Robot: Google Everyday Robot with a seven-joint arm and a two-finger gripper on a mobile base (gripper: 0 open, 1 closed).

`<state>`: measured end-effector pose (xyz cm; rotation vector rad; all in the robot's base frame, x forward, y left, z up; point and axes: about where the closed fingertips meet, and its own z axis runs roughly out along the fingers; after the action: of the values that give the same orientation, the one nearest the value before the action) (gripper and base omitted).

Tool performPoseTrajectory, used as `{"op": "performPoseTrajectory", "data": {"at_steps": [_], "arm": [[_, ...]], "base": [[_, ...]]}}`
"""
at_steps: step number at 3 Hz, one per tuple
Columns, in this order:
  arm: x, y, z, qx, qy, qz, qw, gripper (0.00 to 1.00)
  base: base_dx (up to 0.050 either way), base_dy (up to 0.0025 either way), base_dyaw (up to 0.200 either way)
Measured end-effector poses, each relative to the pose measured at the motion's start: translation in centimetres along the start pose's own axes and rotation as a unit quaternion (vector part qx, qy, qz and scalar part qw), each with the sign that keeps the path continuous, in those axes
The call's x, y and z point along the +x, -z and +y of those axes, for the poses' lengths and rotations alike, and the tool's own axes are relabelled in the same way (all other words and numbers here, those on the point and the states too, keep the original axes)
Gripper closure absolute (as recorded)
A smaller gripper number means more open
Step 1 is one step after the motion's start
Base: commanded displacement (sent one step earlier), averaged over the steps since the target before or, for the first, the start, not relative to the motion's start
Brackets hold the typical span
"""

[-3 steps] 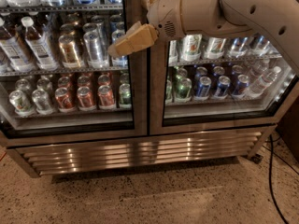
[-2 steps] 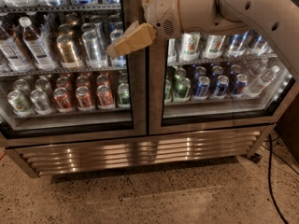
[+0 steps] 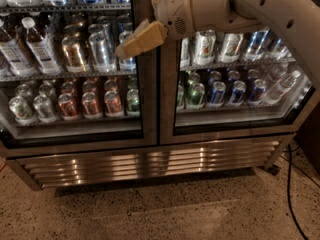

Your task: Open left fridge door

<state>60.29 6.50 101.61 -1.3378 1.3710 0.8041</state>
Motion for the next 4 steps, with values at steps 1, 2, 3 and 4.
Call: {"op": "performPoseTrajectory", "data": {"at_steps": [1,2,3,4], "arm": [[-0.13,0.00,-0.12,-0.010,0.002,-0.008,0.9999,0.00],[-0.14,-0.01,-0.11,-0.010,0.002,-0.008,0.9999,0.00],[-0.29,-0.03,0.01,-0.029,0.007,-0.015,0.9994,0.00],[-0.29,-0.03,0.01,-0.029,0.007,-0.015,0.9994,0.00]], "base": [[0.000,0.00000,0.000],[0.000,0.00000,0.000],[0.000,0.00000,0.000],[0.000,0.00000,0.000]]}}
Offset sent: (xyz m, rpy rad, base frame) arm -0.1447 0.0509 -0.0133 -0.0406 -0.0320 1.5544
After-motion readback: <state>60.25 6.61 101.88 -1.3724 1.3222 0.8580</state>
